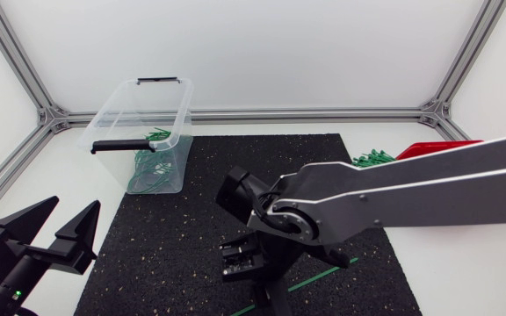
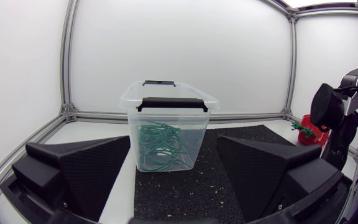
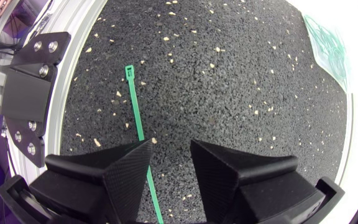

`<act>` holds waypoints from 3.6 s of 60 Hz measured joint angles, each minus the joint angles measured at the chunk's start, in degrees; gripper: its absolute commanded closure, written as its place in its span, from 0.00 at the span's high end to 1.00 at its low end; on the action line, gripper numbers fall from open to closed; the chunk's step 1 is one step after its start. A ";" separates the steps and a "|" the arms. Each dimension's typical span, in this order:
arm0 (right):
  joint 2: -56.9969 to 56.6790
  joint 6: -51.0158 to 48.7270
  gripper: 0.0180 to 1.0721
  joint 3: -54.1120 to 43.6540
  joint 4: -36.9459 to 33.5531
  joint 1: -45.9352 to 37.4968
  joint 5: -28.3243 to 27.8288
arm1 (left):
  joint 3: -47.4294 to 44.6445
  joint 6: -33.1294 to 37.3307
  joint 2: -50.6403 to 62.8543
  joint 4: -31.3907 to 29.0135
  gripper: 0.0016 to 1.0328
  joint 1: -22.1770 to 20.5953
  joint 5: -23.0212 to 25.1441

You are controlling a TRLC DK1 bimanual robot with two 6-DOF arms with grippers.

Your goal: Take a green cable tie from the red box, thread the tail through the head to close it, then place it in the transparent bin on the left.

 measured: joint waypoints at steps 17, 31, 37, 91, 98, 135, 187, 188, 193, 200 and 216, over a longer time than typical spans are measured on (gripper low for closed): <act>1.62 -1.11 0.47 -1.88 3.43 2.05 0.85 | 0.00 0.00 0.00 -0.02 0.94 -0.15 0.04; 1.53 -1.20 0.47 -2.19 4.44 3.52 2.19 | 0.00 0.00 0.00 -0.04 0.94 -0.15 0.04; 0.74 -1.18 0.47 -2.45 4.46 3.87 2.82 | 0.00 0.02 0.00 -0.04 0.94 -0.15 0.04; -2.14 2.93 0.36 -5.57 6.62 8.37 1.20 | 0.02 0.87 -0.02 -0.37 0.94 -0.55 0.02; -1.38 2.93 0.34 -5.57 7.54 8.35 0.83 | 0.02 0.85 -0.02 -0.37 0.94 -0.55 0.02; -0.57 2.91 0.07 -5.95 7.87 8.35 0.00 | 0.02 0.85 -0.02 -0.39 0.94 -0.66 0.02; -12.72 9.90 0.06 -2.32 9.27 -4.42 3.43 | 19.80 1.62 28.74 -12.81 0.89 3.06 11.08; -12.87 10.25 0.06 -2.16 9.35 -4.44 3.50 | 20.65 1.40 29.44 -13.33 0.89 3.15 11.37; -13.66 11.98 0.06 -1.40 9.46 -4.63 4.48 | 25.35 -0.28 33.99 -16.90 0.89 3.13 13.81; -14.45 13.99 0.06 -0.57 10.08 -5.20 4.81 | 28.81 -1.66 37.38 -21.03 0.89 1.99 15.56; -14.97 19.58 0.06 3.85 10.69 -7.78 4.90 | 38.42 -5.55 45.29 -25.92 0.89 -3.10 20.48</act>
